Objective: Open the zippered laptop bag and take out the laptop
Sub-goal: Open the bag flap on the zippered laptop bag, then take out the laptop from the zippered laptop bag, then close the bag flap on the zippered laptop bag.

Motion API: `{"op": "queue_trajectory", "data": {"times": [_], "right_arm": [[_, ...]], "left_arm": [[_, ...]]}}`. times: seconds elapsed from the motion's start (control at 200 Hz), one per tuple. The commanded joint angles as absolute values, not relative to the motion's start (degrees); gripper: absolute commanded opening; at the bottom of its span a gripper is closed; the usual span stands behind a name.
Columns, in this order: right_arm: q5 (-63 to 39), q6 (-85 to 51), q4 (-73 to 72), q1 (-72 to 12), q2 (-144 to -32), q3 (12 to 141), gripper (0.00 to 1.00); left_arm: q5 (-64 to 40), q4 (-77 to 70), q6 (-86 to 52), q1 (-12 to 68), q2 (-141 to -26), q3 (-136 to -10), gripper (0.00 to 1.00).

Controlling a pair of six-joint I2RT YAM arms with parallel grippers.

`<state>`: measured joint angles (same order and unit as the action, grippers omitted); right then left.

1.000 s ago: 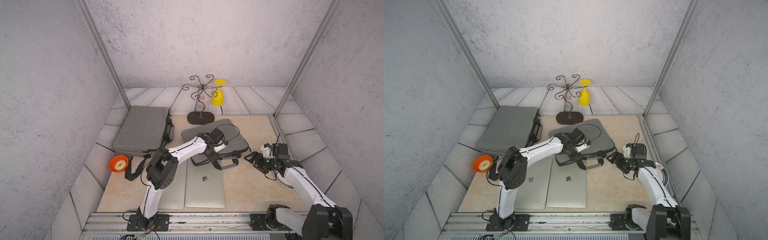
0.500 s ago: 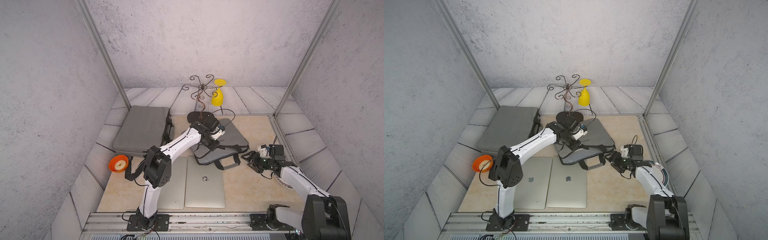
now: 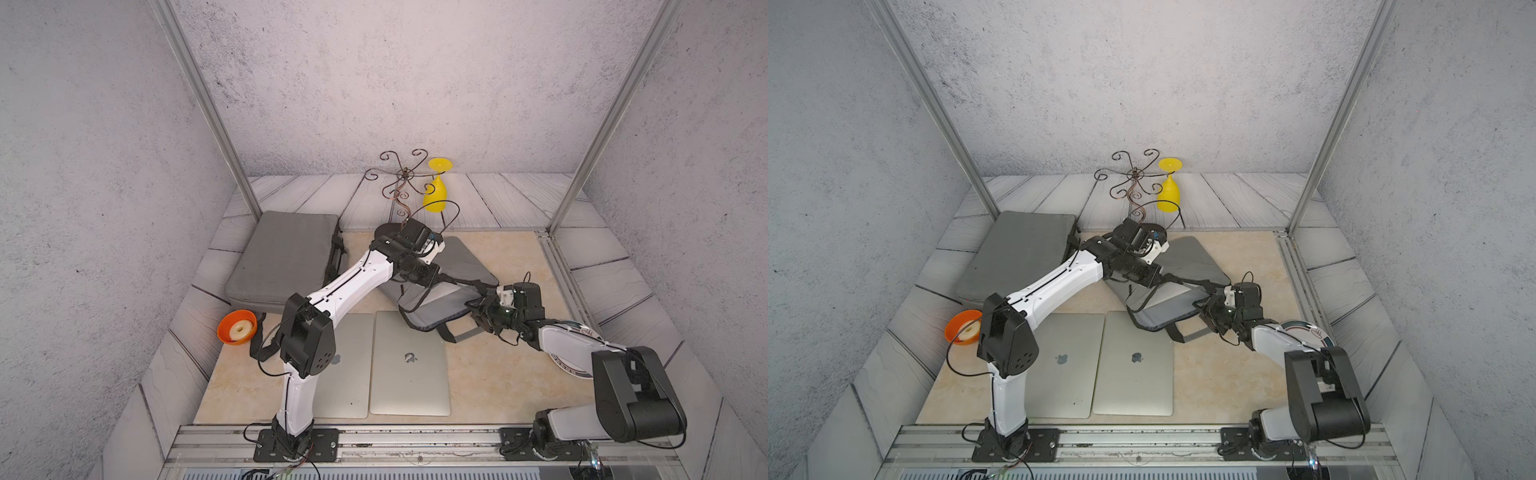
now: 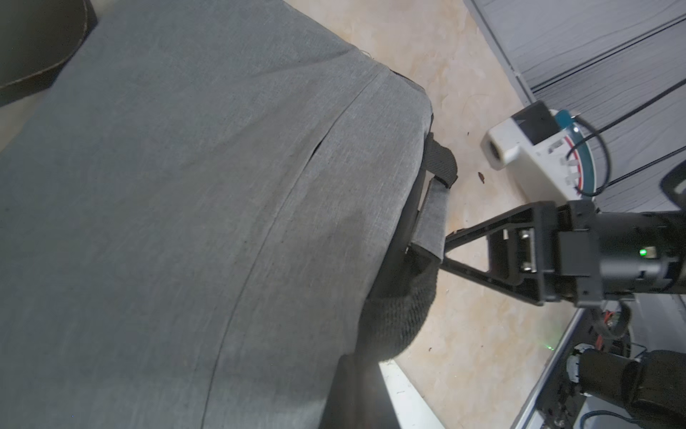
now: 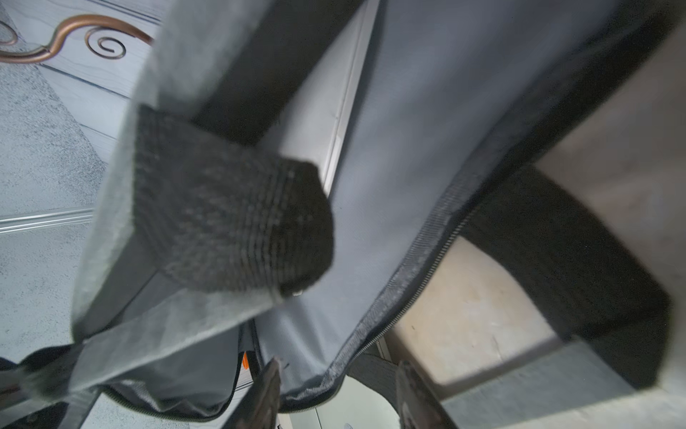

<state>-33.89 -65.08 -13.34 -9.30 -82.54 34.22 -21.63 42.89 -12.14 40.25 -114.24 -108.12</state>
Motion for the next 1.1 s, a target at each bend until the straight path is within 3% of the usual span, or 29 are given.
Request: {"op": "queue_trajectory", "data": {"times": [0.0, 0.445, 0.836, 1.011, 1.096], "right_arm": [[-30.1, -69.6, -21.2, -10.9, -86.1, 36.6, 0.5], [-27.7, -77.7, -39.2, -13.5, -99.7, 37.1, 0.5], [-28.3, -80.5, -49.3, -15.1, -115.5, 45.9, 0.5], [-27.1, -84.7, -58.2, -16.2, -121.3, 46.8, 0.42], [-26.7, -85.5, -61.3, -16.7, -122.9, 47.1, 0.34]], "left_arm": [[-26.0, 38.7, -16.8, 40.0, -110.8, -110.6, 0.0], [-27.8, 36.0, -24.2, 39.9, -110.3, -112.0, 0.0], [-31.9, 34.9, -23.3, 40.0, -110.3, -110.9, 0.0], [-33.6, 34.5, -22.6, 40.0, -110.7, -110.2, 0.0], [-34.1, 34.4, -22.5, 39.9, -110.7, -109.5, 0.0]]}}
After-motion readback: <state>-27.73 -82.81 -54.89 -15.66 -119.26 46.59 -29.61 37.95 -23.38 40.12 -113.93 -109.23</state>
